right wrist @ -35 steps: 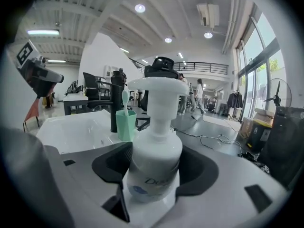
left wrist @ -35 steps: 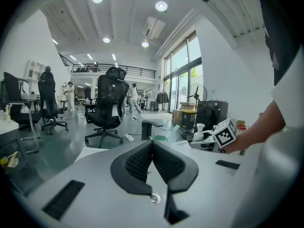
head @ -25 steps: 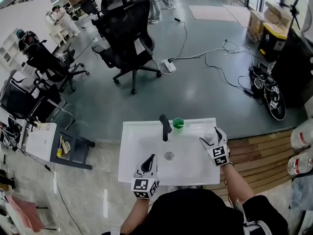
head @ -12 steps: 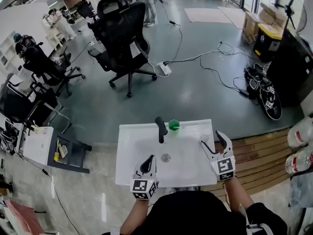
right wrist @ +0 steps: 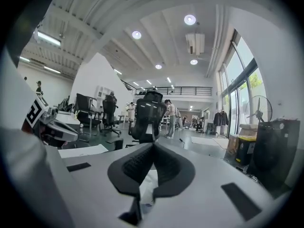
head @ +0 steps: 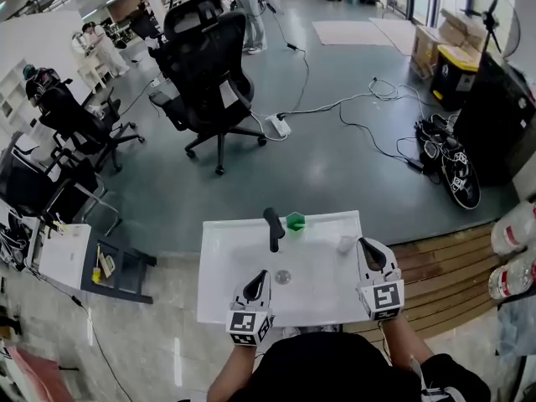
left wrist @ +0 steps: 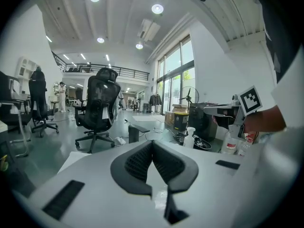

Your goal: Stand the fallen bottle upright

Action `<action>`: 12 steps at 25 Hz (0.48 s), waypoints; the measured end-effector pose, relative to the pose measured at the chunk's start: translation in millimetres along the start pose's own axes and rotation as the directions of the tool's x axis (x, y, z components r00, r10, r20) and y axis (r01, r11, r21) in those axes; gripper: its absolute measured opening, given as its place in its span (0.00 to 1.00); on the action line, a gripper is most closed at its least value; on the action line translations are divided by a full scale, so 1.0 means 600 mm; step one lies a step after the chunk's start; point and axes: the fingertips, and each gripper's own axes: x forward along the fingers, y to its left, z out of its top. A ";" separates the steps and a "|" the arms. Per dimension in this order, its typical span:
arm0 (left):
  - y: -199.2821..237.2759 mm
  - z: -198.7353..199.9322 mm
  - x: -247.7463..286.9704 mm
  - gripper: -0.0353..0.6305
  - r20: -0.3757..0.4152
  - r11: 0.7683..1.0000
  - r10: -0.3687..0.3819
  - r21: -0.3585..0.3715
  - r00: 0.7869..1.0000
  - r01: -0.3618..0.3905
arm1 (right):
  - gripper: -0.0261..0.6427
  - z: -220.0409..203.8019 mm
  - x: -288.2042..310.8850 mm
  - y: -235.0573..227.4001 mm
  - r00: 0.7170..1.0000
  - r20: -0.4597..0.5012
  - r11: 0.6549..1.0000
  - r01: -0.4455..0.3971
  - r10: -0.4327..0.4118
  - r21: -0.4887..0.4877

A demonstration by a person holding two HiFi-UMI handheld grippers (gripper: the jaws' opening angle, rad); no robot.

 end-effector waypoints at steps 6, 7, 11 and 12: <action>-0.003 0.007 0.002 0.08 0.009 1.000 -0.001 0.001 1.000 0.001 | 0.06 0.019 0.000 0.000 0.997 0.080 0.997 0.017 -0.010 -0.080; -0.003 0.008 0.003 0.08 0.011 1.000 -0.001 0.002 1.000 0.001 | 0.06 0.021 0.000 0.001 0.997 0.080 0.997 0.016 -0.010 -0.074; -0.004 0.014 0.003 0.08 0.020 1.000 0.000 0.004 1.000 0.000 | 0.06 0.025 0.001 0.004 0.998 0.059 1.000 0.007 -0.007 0.001; -0.003 0.014 0.004 0.08 0.021 1.000 0.002 0.002 1.000 -0.002 | 0.06 0.023 0.002 0.003 0.999 0.053 1.000 0.005 -0.005 0.005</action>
